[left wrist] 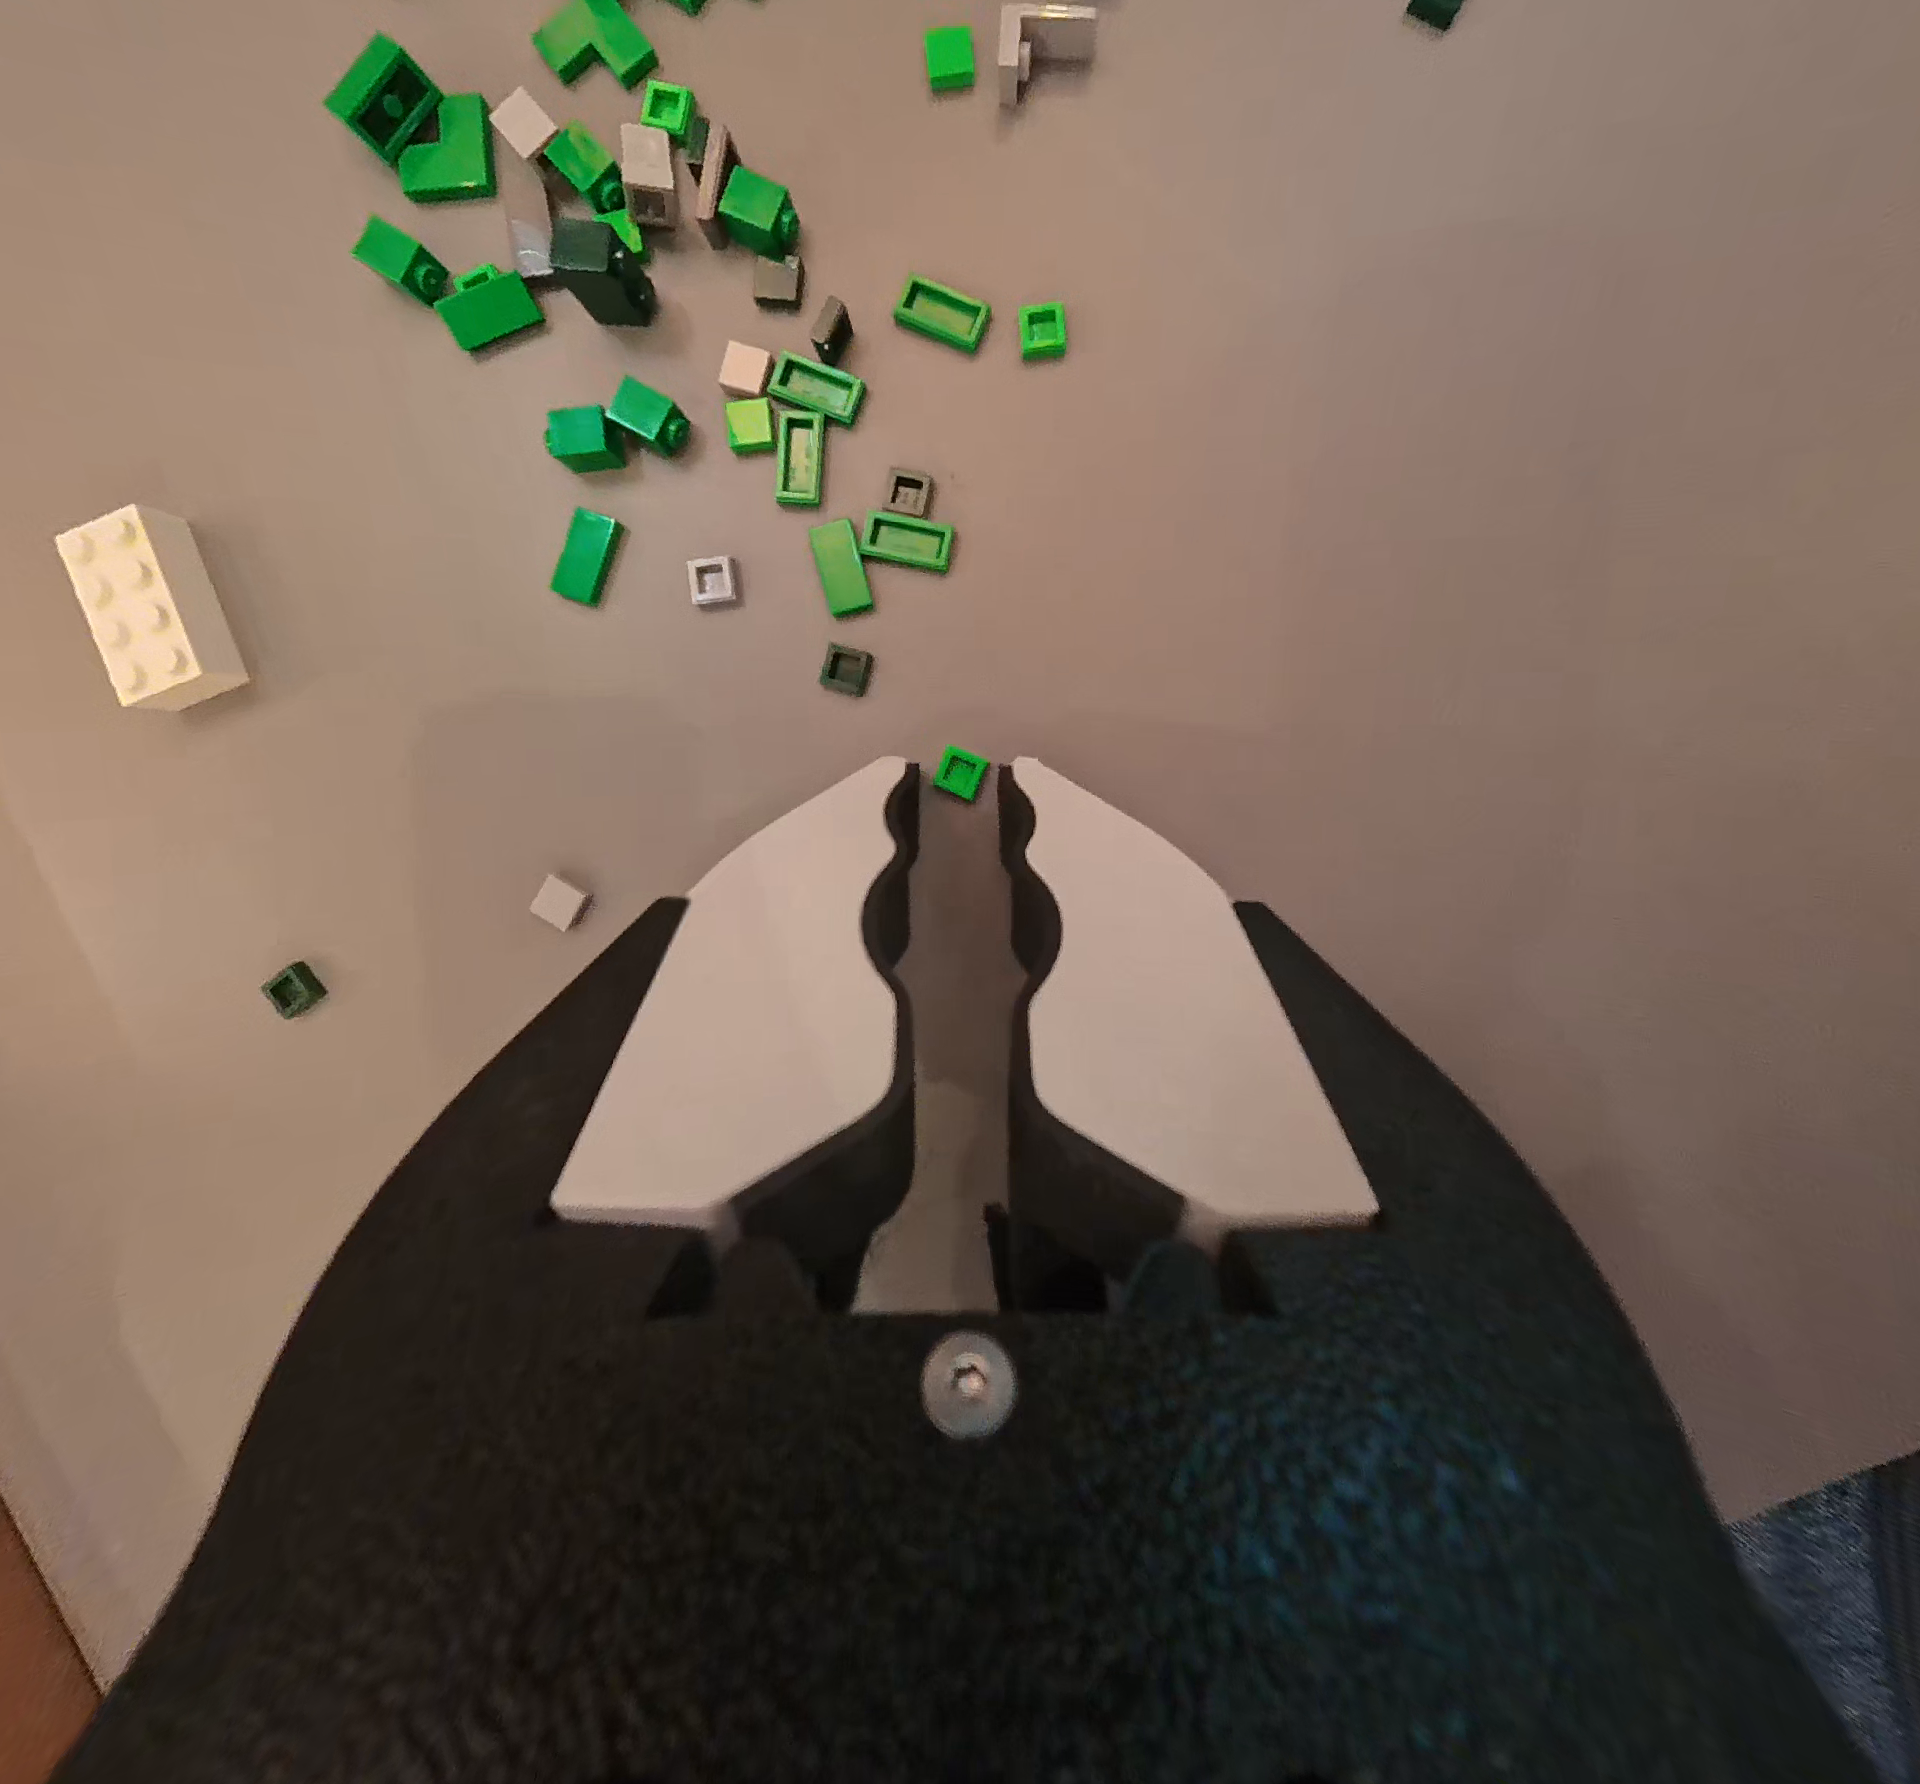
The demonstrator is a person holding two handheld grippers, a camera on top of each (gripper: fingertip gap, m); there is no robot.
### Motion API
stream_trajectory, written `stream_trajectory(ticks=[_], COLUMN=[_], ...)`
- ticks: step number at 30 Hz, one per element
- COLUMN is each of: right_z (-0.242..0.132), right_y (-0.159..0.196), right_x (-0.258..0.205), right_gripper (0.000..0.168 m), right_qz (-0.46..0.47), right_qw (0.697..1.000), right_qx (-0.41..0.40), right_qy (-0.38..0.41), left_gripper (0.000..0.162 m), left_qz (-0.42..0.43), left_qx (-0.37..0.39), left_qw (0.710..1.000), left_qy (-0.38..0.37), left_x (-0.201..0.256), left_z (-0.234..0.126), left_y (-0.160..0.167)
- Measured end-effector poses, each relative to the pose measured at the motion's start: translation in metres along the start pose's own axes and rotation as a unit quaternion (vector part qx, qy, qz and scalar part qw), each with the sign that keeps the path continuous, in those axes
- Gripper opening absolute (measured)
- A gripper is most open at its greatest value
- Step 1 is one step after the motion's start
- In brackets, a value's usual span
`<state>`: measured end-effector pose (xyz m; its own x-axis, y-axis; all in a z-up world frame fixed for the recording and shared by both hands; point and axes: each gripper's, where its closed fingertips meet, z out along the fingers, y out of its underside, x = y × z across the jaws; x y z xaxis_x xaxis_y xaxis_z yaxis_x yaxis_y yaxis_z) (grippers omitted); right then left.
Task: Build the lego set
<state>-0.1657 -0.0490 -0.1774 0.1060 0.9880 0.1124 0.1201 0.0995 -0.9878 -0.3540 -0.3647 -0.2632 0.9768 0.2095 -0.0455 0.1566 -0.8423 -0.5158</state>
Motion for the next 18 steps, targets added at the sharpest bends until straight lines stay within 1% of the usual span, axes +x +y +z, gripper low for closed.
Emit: stream_trajectory(ticks=[4,12,15,18], right_z=[0.0,0.001,0.001,0.003], right_y=[0.0,0.0,0.0,-0.001], right_x=[0.0,-0.001,-0.001,-0.003], right_gripper=[0.0,0.0,0.0,0.0], right_qz=[0.0,0.002,0.004,0.006], right_qw=[1.0,1.0,1.0,1.0], right_qx=[0.0,-0.001,0.001,0.003], right_qy=[-0.001,-0.003,-0.003,-0.007], left_gripper=[0.008,0.007,0.007,0.007], left_qz=[0.017,0.027,0.042,0.069], left_qx=[-0.001,0.011,0.032,0.086], left_qw=[1.0,0.999,0.998,0.993], left_qy=[0.011,0.033,0.034,0.046], left_x=[0.003,0.008,0.013,0.03], left_z=[0.0,0.003,0.001,-0.001], left_y=[0.0,-0.006,-0.019,-0.05])
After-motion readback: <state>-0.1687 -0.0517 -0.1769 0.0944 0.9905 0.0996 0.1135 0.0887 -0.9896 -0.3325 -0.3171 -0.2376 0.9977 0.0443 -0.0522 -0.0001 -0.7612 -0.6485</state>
